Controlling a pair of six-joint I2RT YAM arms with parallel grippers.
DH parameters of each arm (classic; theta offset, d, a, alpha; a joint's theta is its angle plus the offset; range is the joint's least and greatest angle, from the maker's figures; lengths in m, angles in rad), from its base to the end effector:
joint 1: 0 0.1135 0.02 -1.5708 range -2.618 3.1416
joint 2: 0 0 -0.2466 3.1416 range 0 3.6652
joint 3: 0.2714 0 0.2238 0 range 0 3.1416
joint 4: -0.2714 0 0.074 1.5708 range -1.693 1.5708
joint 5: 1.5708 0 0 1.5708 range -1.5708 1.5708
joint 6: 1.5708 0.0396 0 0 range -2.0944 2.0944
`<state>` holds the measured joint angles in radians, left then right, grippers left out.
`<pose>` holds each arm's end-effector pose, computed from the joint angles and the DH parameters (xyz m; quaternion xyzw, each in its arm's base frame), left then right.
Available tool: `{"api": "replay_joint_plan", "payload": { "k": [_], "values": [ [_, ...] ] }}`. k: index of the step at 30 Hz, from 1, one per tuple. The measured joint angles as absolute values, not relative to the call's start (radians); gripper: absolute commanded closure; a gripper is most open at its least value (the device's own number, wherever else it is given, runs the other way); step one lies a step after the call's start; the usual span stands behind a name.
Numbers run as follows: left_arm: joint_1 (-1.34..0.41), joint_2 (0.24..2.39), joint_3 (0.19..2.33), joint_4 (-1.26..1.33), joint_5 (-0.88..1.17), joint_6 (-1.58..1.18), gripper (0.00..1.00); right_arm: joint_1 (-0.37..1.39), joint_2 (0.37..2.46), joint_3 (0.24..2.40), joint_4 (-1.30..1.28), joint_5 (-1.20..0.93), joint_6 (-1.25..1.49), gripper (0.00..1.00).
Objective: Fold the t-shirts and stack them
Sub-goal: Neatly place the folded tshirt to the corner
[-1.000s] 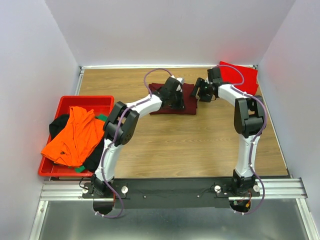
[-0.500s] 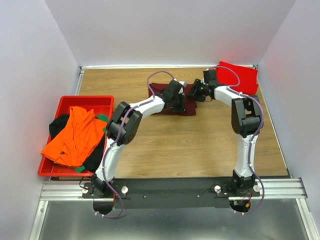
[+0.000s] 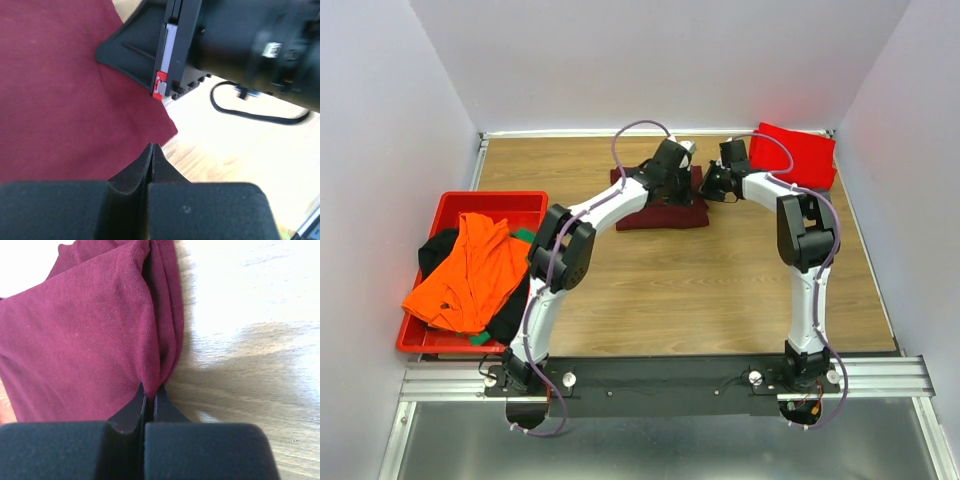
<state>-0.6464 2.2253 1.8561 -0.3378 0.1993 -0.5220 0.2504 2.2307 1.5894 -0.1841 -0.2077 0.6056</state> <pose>0.3773 -0.2945 0.2140 0.0977 0.8993 -0.3051 0.2976 0.4401 0.1210 0.1446 0.1265 0.9184 0.2382 0.2894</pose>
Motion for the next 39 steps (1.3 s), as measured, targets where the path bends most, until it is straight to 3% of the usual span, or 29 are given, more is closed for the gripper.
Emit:
{"api": "replay_joint_plan", "payload": {
  "k": [14, 25, 39],
  "values": [
    [-0.447, 1.868, 1.682, -0.372, 0.186, -0.454, 0.96, 0.267, 2.228, 1.709, -0.345, 0.088, 0.443, 0.99],
    [-0.418, 1.839, 1.550, -0.369, 0.187, -0.426, 0.97, 0.252, 2.301, 1.903, -0.442, 0.353, 0.296, 1.00],
    [-0.392, 1.831, 1.538, -0.363, 0.199, -0.406, 0.99, 0.219, 2.404, 2.201, -0.492, 0.562, 0.123, 1.00]
  ]
}}
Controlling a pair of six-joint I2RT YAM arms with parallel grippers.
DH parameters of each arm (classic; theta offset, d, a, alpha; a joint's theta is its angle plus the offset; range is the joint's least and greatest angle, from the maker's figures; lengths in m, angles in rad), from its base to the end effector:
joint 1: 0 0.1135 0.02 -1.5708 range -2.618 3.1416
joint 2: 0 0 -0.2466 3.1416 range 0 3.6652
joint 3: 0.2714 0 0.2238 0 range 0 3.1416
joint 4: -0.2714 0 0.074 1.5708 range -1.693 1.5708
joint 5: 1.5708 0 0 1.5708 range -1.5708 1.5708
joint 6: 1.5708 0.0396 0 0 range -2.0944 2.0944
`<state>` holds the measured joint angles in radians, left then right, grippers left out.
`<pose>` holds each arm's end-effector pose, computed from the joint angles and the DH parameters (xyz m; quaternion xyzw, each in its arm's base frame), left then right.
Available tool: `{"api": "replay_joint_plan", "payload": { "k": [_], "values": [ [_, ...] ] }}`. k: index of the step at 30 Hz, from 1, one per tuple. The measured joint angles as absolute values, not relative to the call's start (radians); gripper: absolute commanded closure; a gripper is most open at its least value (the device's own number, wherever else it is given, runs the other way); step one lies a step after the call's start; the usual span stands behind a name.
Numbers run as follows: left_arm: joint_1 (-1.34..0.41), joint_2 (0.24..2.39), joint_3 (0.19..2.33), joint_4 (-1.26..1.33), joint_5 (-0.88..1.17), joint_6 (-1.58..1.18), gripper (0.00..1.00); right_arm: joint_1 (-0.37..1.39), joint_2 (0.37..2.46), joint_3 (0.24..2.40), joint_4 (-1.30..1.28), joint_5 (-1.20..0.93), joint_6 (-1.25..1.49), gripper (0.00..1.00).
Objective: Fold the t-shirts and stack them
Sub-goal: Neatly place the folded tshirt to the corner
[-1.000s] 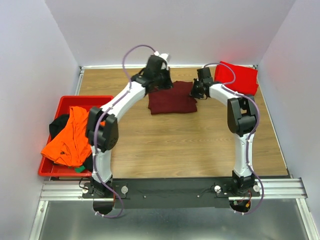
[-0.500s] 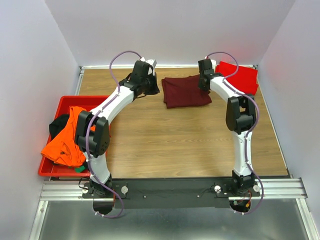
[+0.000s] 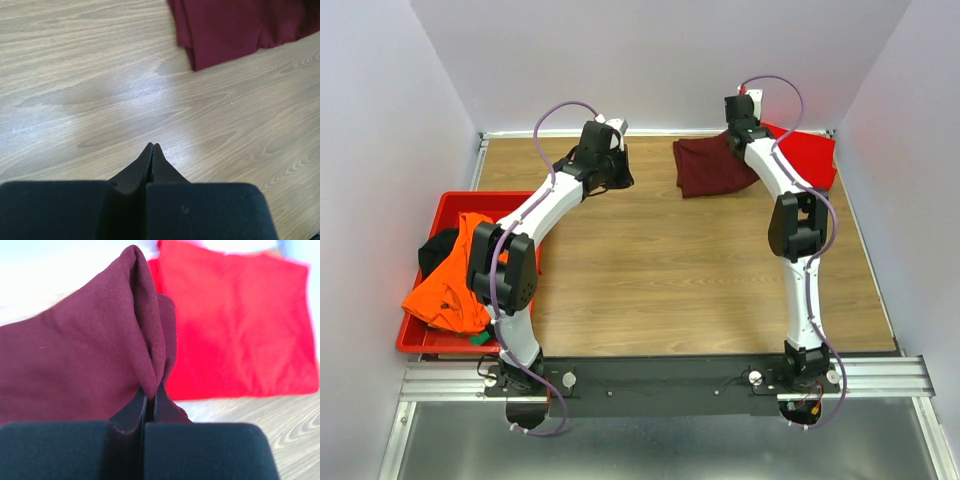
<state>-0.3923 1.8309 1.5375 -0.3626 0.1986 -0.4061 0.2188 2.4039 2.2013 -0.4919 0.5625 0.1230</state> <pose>0.3635 -0.1588 0.2781 0.0376 0.8931 -0.2528 0.3703 0.5008 0.0897 0.2259 0.0760 0.8746 -0.1784 0.4444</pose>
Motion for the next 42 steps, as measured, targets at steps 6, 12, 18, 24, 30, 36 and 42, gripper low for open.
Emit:
{"api": "replay_joint_plan", "payload": {
  "k": [6, 12, 18, 24, 30, 36, 42],
  "values": [
    [-0.381, 1.831, 1.519, -0.356, 0.207, -0.400, 0.99, 0.194, 2.443, 2.319, -0.495, 0.593, 0.096, 1.00],
    [-0.379, 1.831, 1.507, -0.353, 0.223, -0.392, 0.99, 0.146, 2.483, 2.430, -0.504, 0.612, 0.068, 1.00],
    [-0.375, 1.831, 1.506, -0.345, 0.239, -0.389, 0.99, 0.108, 2.495, 2.502, -0.503, 0.620, 0.043, 1.00],
    [-0.375, 1.831, 1.499, -0.338, 0.250, -0.389, 0.99, 0.089, 2.495, 2.520, -0.503, 0.620, 0.029, 1.00],
    [-0.374, 1.831, 1.495, -0.337, 0.261, -0.389, 1.00, 0.086, 2.495, 2.533, -0.503, 0.624, 0.019, 1.00],
    [-0.374, 1.831, 1.488, -0.331, 0.266, -0.389, 0.99, 0.084, 2.494, 2.534, -0.503, 0.624, 0.002, 0.99],
    [-0.374, 1.831, 1.481, -0.326, 0.272, -0.389, 0.99, 0.084, 2.477, 2.534, -0.503, 0.623, 0.001, 1.00]
  ]
}}
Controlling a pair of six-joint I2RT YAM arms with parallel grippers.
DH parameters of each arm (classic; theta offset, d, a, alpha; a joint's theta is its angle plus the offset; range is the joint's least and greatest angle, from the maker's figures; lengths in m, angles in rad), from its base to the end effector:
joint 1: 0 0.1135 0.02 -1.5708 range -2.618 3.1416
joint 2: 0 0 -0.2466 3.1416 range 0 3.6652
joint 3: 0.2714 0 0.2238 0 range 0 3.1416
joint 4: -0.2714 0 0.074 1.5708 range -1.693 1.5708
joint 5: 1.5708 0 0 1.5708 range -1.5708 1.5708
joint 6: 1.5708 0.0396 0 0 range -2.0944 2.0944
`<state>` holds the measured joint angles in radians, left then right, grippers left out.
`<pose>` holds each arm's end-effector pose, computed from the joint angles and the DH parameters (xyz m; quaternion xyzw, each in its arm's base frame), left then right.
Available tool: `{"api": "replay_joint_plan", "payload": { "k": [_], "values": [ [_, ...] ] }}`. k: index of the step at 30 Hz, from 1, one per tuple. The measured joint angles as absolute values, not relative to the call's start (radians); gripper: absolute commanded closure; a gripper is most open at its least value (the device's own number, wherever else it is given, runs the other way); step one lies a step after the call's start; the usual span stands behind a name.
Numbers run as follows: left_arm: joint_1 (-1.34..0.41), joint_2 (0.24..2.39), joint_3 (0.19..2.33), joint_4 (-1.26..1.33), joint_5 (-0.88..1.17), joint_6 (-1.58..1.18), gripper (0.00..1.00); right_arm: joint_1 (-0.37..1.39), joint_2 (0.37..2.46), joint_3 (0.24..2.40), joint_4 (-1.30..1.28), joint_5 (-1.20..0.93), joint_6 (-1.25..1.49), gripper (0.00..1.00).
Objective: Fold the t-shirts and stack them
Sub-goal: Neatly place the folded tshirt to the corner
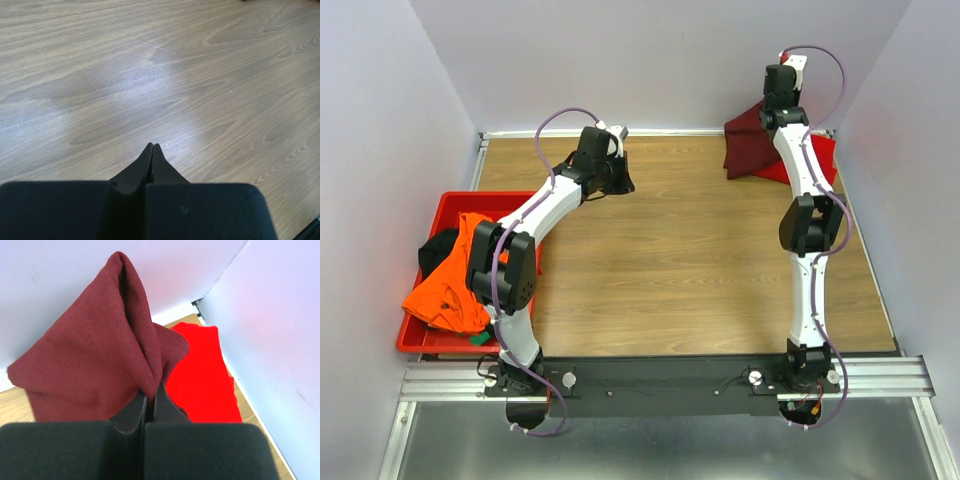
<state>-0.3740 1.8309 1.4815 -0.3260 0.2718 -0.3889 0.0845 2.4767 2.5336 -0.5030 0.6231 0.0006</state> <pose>0.3629 -0.1539 0.2643 0.0520 0.8935 -0.2730 0.3526 0.5218 0.0210 0.2920 0.1295 0.8114 -0.2375 0.5181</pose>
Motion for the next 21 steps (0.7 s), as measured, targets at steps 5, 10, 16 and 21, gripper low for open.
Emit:
{"api": "replay_joint_plan", "payload": {
  "k": [5, 10, 16, 21],
  "values": [
    [-0.374, 1.831, 1.478, -0.322, 0.278, -0.389, 0.99, 0.084, 2.459, 2.534, -0.503, 0.622, -0.001, 1.00],
    [-0.374, 1.831, 1.477, -0.320, 0.281, -0.389, 0.99, 0.085, 2.441, 2.534, -0.503, 0.614, -0.001, 1.00],
    [-0.374, 1.831, 1.477, -0.317, 0.283, -0.389, 0.99, 0.085, 2.415, 2.534, -0.503, 0.610, -0.001, 1.00],
    [-0.374, 1.831, 1.475, -0.316, 0.288, -0.389, 0.99, 0.084, 2.391, 2.534, -0.495, 0.611, -0.001, 1.00]
  ]
}}
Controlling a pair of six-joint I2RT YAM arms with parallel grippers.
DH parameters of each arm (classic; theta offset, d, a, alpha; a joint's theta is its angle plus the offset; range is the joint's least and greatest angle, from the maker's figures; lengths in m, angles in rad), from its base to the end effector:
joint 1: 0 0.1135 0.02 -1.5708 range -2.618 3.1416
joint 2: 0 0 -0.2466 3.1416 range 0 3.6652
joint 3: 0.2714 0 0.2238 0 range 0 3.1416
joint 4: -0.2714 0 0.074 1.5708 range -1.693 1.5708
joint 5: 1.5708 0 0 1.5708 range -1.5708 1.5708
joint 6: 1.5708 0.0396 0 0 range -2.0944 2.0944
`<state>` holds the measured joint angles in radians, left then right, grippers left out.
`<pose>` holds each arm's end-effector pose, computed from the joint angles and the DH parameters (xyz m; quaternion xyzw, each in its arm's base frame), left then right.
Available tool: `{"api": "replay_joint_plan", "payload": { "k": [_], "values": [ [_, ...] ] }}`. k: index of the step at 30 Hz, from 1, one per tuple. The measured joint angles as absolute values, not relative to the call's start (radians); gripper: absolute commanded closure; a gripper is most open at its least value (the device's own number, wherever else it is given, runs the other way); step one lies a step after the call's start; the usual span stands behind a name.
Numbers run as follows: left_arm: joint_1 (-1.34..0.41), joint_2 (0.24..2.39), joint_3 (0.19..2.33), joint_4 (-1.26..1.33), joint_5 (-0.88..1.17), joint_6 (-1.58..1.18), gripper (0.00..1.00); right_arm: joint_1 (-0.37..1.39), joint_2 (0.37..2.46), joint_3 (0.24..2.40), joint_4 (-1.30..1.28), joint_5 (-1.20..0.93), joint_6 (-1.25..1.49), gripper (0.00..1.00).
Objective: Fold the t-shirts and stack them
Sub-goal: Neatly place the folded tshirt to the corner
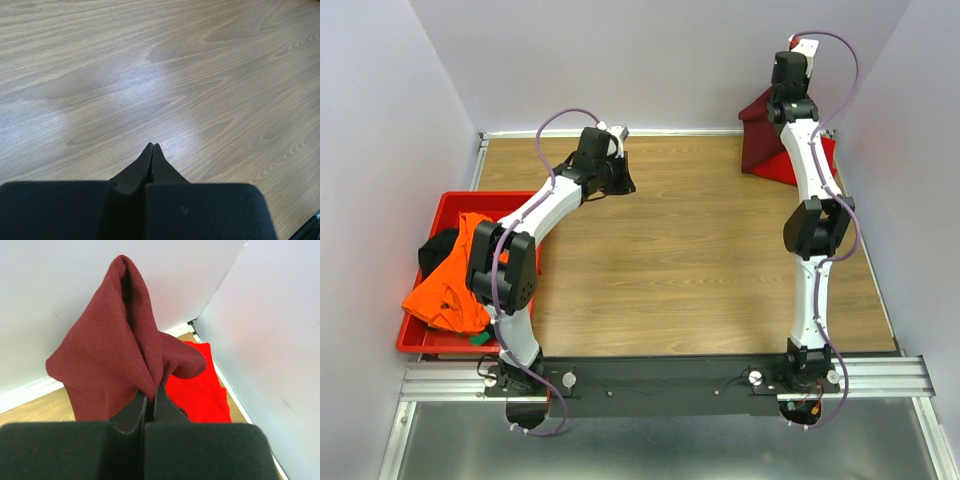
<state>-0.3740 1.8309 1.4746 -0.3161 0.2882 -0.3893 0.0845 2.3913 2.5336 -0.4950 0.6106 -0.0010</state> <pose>0.3627 -0.1544 0.2631 0.0555 0.8919 -0.2801 0.3506 0.5053 0.0200 0.3348 0.1384 0.7889 -0.2235 0.5554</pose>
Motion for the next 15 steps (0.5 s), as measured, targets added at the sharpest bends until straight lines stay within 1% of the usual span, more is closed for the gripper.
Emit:
{"api": "replay_joint_plan", "payload": {
  "k": [7, 15],
  "values": [
    [-0.374, 1.831, 1.475, -0.315, 0.290, -0.389, 0.99, 0.083, 2.379, 2.501, -0.487, 0.617, -0.001, 1.00],
    [-0.374, 1.831, 1.471, -0.315, 0.302, -0.389, 0.99, 0.015, 2.373, 2.357, -0.465, 0.603, 0.053, 1.00]
  ]
}}
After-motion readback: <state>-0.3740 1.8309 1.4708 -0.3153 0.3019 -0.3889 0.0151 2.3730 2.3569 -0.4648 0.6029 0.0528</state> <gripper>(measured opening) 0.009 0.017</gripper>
